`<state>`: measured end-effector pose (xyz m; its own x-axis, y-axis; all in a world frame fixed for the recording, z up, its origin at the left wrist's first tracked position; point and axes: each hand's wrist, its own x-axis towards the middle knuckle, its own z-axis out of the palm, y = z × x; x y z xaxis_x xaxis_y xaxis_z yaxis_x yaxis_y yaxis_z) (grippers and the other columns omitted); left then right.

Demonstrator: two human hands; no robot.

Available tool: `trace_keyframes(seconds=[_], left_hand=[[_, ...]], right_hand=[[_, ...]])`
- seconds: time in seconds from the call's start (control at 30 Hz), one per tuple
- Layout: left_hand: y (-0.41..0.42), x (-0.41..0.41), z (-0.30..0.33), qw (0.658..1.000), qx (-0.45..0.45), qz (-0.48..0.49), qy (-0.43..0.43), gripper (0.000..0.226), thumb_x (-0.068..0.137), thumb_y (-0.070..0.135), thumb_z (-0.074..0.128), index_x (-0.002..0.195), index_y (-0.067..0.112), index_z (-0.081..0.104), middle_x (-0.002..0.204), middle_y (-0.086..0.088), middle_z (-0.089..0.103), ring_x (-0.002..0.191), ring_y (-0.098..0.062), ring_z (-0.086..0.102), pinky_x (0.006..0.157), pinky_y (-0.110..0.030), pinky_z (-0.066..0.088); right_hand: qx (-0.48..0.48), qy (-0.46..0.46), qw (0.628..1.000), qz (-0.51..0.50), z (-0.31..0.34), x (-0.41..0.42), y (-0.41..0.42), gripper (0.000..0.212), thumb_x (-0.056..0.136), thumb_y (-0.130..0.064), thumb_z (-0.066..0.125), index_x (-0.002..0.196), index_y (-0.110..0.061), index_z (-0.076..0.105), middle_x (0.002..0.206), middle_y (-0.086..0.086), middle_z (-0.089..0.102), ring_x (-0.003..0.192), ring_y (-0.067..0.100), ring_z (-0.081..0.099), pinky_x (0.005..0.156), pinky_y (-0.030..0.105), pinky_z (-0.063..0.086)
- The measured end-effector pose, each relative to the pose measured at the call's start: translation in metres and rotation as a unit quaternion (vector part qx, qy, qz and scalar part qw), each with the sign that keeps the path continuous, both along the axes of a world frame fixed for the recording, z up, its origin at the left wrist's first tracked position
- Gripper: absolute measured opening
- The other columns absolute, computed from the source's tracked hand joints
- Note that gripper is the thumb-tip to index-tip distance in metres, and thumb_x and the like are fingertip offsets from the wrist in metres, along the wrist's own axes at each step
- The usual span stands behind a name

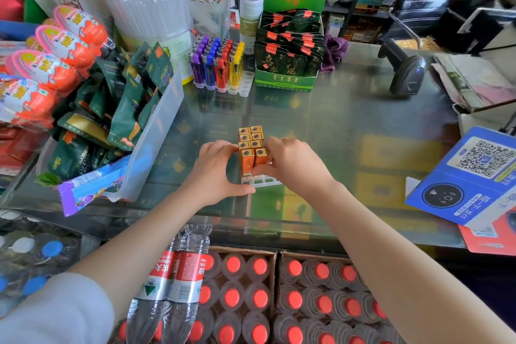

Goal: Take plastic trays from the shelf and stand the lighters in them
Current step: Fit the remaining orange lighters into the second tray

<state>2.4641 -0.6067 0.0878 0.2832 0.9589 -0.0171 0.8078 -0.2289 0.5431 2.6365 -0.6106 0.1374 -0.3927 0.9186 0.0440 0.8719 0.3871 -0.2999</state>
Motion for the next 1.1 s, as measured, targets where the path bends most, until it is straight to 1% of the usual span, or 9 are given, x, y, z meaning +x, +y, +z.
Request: trace_keyframes(seconds=[0.1, 0.23, 0.37, 0.43, 0.53, 0.67, 0.87, 0.97, 1.1], left_hand=[[0.0, 0.001, 0.002, 1.0, -0.015, 0.0, -0.001, 0.076, 0.062, 0.05, 0.075, 0.125, 0.019, 0.046, 0.125, 0.001, 0.041, 0.121, -0.017, 0.026, 0.101, -0.034, 0.028], [-0.002, 0.001, 0.003, 1.0, -0.018, 0.003, -0.007, 0.08, 0.061, 0.049, 0.076, 0.127, 0.017, 0.044, 0.127, -0.001, 0.04, 0.123, -0.019, 0.026, 0.102, -0.036, 0.028], [-0.003, -0.001, 0.002, 1.0, -0.005, 0.004, -0.011, 0.083, 0.061, 0.052, 0.076, 0.128, 0.015, 0.043, 0.127, -0.001, 0.041, 0.124, -0.019, 0.026, 0.104, -0.037, 0.028], [-0.003, -0.002, 0.001, 1.0, 0.0, 0.001, -0.012, 0.083, 0.061, 0.054, 0.075, 0.128, 0.015, 0.044, 0.126, 0.0, 0.041, 0.124, -0.018, 0.026, 0.104, -0.037, 0.029], [-0.002, -0.002, -0.001, 1.0, 0.0, -0.005, -0.009, 0.081, 0.062, 0.05, 0.075, 0.128, 0.015, 0.043, 0.127, 0.0, 0.04, 0.124, -0.016, 0.025, 0.104, -0.033, 0.026], [-0.001, -0.003, -0.002, 1.0, 0.008, -0.011, -0.003, 0.08, 0.063, 0.051, 0.075, 0.127, 0.016, 0.043, 0.127, 0.001, 0.04, 0.124, -0.015, 0.024, 0.103, -0.032, 0.025], [0.006, -0.013, -0.001, 1.0, 0.016, 0.008, -0.012, 0.079, 0.061, 0.052, 0.074, 0.125, 0.015, 0.046, 0.124, 0.0, 0.043, 0.122, -0.016, 0.027, 0.102, -0.032, 0.028], [0.014, -0.021, 0.002, 1.0, 0.014, 0.012, 0.001, 0.076, 0.062, 0.048, 0.075, 0.124, 0.016, 0.046, 0.124, 0.0, 0.043, 0.123, -0.018, 0.027, 0.101, -0.03, 0.026], [0.026, -0.031, 0.001, 0.999, 0.01, 0.033, 0.015, 0.074, 0.06, 0.056, 0.072, 0.119, 0.018, 0.049, 0.121, 0.002, 0.048, 0.121, -0.02, 0.035, 0.097, -0.027, 0.027]], right_hand=[[0.035, -0.035, 0.999, -0.01, -0.003, 0.0, -0.001, 0.049, 0.081, -0.053, 0.057, 0.095, -0.006, 0.05, 0.092, 0.009, 0.065, 0.077, 0.033, 0.063, 0.064, 0.035, 0.047], [0.036, -0.059, 0.998, -0.014, -0.013, 0.0, -0.005, 0.045, 0.083, -0.049, 0.056, 0.099, -0.007, 0.052, 0.098, 0.009, 0.065, 0.087, 0.032, 0.062, 0.066, 0.033, 0.043], [0.024, 0.024, 0.999, 0.026, -0.029, 0.014, -0.01, 0.047, 0.076, -0.045, 0.068, 0.104, -0.008, 0.058, 0.106, 0.01, 0.061, 0.096, 0.03, 0.056, 0.08, 0.038, 0.044], [0.016, 0.034, 0.999, 0.033, -0.032, 0.022, -0.015, 0.053, 0.078, -0.047, 0.064, 0.117, -0.013, 0.054, 0.117, 0.007, 0.058, 0.103, 0.028, 0.054, 0.087, 0.04, 0.044], [0.021, 0.092, 0.996, -0.003, -0.03, 0.023, -0.019, 0.052, 0.087, -0.037, 0.058, 0.13, -0.014, 0.043, 0.121, 0.008, 0.056, 0.105, 0.027, 0.056, 0.087, 0.039, 0.047], [0.021, 0.083, 0.996, 0.0, -0.028, 0.01, -0.011, 0.037, 0.087, -0.031, 0.059, 0.117, -0.009, 0.053, 0.11, 0.01, 0.063, 0.099, 0.029, 0.059, 0.079, 0.036, 0.046], [0.02, 0.014, 0.998, 0.066, -0.041, 0.015, -0.007, 0.045, 0.079, -0.034, 0.069, 0.116, -0.013, 0.057, 0.12, 0.007, 0.06, 0.108, 0.03, 0.055, 0.091, 0.041, 0.046], [0.076, -0.014, 0.996, 0.041, -0.049, 0.02, -0.005, 0.035, 0.075, -0.026, 0.073, 0.106, -0.014, 0.062, 0.116, 0.01, 0.061, 0.098, 0.033, 0.06, 0.082, 0.042, 0.05], [0.055, 0.027, 0.998, 0.0, -0.05, 0.015, 0.009, 0.026, 0.079, -0.023, 0.069, 0.101, -0.012, 0.062, 0.103, 0.011, 0.06, 0.082, 0.033, 0.058, 0.068, 0.041, 0.054]])
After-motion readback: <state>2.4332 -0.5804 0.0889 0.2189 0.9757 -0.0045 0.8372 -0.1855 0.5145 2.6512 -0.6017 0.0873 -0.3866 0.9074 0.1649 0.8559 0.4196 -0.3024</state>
